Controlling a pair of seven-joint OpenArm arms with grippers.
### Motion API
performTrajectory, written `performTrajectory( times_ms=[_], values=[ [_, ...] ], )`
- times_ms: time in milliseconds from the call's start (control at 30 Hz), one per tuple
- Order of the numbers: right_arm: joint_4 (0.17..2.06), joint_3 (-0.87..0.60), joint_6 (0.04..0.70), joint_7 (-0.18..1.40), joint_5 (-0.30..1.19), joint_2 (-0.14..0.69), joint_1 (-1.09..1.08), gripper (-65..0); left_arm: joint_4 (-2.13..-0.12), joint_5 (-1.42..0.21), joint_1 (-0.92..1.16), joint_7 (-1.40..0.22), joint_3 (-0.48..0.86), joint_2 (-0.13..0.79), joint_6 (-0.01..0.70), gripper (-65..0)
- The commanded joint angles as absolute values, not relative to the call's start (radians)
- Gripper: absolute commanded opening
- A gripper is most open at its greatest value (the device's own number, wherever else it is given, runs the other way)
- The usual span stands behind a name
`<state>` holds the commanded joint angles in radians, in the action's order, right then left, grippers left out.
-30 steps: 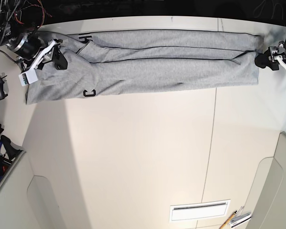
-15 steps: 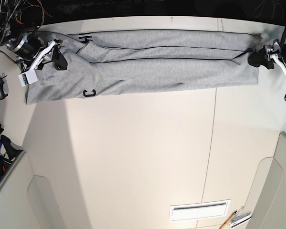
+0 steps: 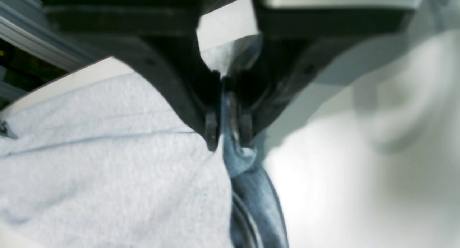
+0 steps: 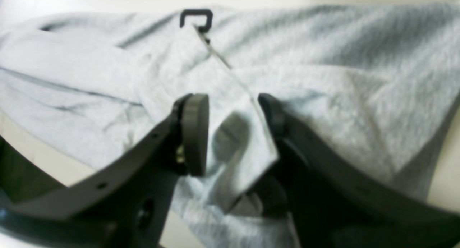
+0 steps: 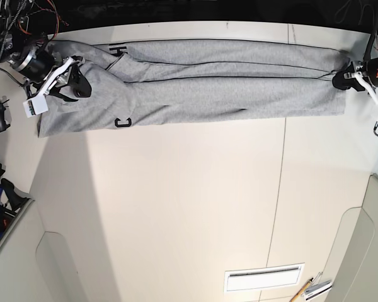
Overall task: Fold the T-shirt properly
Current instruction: 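Carry the hem end with the left gripper toward the collar end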
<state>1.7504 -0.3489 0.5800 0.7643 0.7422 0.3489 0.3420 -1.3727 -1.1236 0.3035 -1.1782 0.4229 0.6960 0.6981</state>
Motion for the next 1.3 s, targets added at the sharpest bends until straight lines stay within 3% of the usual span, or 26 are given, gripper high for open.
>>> performTrajectory(
  times_ms=[300,567,700,867,1000,1167,1300],
  values=[
    [1.774,-0.409,0.581,0.813,0.795,0.349,0.291,-42.5,-1.373,-1.082,0.266,-1.175,0.427,0.712,0.698,-65.0],
    [1.785,-0.469,0.583,0.82,0.798,0.349,0.291,-42.5,-1.374,-1.079,0.24,-1.188,0.427,0.791,0.698,-65.0],
    [1.785,-0.469,0.583,0.818,0.798,0.349,0.291,-42.5,-1.46,-1.126,0.231,-1.232,0.427,0.796,0.698,-65.0],
    [1.785,-0.469,0.583,0.812,0.797,0.349,0.291,-42.5,-1.726,-1.137,0.239,-1.269,0.425,0.702,0.698,-65.0],
    [1.785,-0.469,0.583,0.812,0.796,0.348,0.291,-42.5,-1.908,-1.257,0.239,-1.345,0.409,0.598,0.698,-65.0],
    [1.785,-0.469,0.583,0.812,0.785,0.349,0.289,-42.5,-1.972,-1.242,0.233,-1.331,0.235,0.519,0.698,-65.0],
    [1.785,-0.469,0.583,0.812,0.786,0.349,0.289,-42.5,-1.971,-1.084,0.223,-1.248,0.076,0.445,0.698,-65.0]
  ],
)
